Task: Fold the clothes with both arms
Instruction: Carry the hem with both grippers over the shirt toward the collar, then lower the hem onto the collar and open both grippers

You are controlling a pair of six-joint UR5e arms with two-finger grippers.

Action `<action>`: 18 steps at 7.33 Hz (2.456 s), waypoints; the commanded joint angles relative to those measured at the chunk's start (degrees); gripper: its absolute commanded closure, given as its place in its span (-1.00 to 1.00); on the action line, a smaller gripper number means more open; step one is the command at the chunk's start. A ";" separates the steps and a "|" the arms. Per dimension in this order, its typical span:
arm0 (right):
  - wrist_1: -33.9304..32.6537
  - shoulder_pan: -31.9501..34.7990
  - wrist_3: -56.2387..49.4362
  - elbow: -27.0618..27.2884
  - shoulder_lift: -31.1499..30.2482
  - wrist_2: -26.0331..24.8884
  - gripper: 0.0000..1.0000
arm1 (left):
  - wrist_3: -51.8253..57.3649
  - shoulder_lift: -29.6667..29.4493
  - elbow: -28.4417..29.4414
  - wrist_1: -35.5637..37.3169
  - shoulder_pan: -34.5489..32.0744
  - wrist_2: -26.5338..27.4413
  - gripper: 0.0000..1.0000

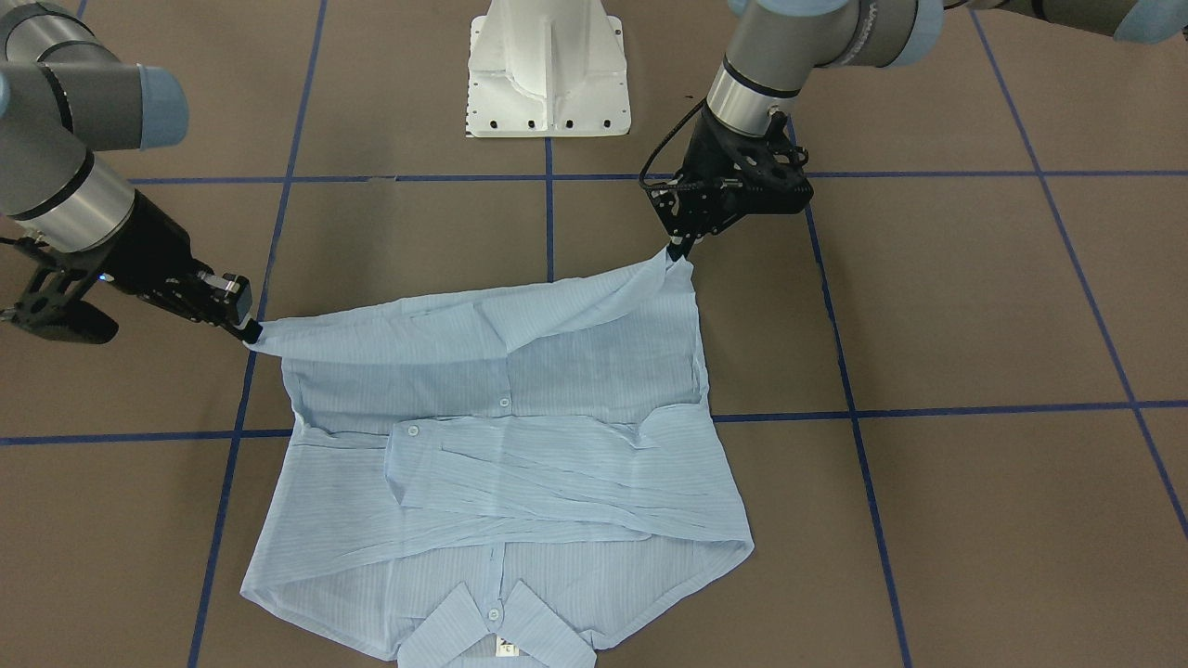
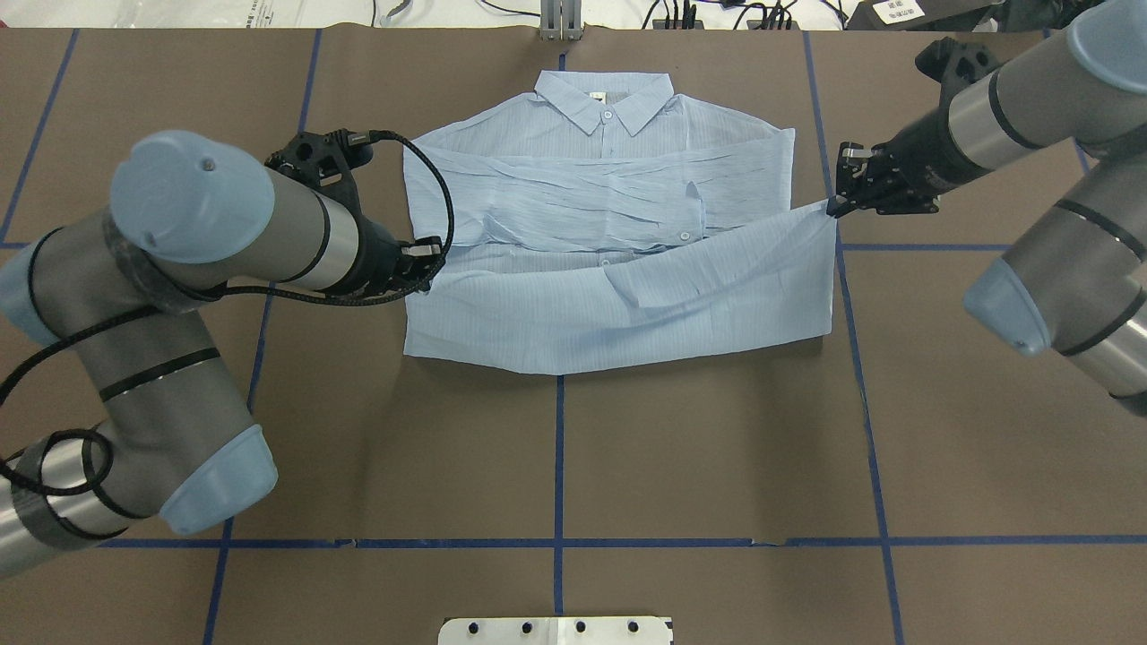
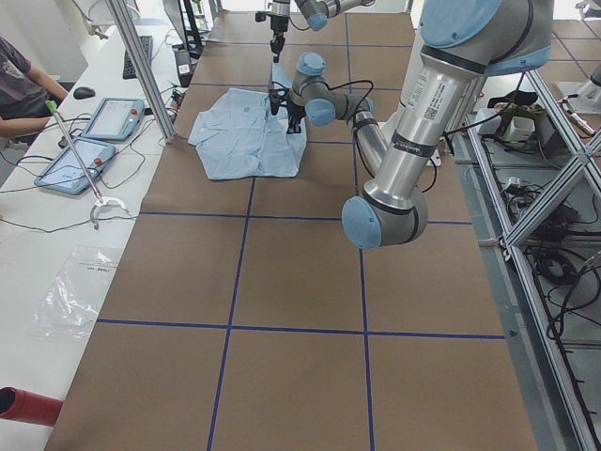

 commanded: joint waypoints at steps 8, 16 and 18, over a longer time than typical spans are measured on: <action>0.34 3.29 -1.98 -29.88 19.50 -0.25 1.00 | 0.07 -16.18 44.11 -28.28 -10.51 0.45 1.00; 0.52 2.15 -2.77 -40.36 26.46 -4.64 0.95 | -0.19 -16.97 47.74 -29.44 -11.22 2.30 0.04; 0.60 0.30 -2.86 -39.83 26.46 -8.59 -1.00 | -0.37 -16.89 47.65 -29.35 -11.22 2.30 -0.99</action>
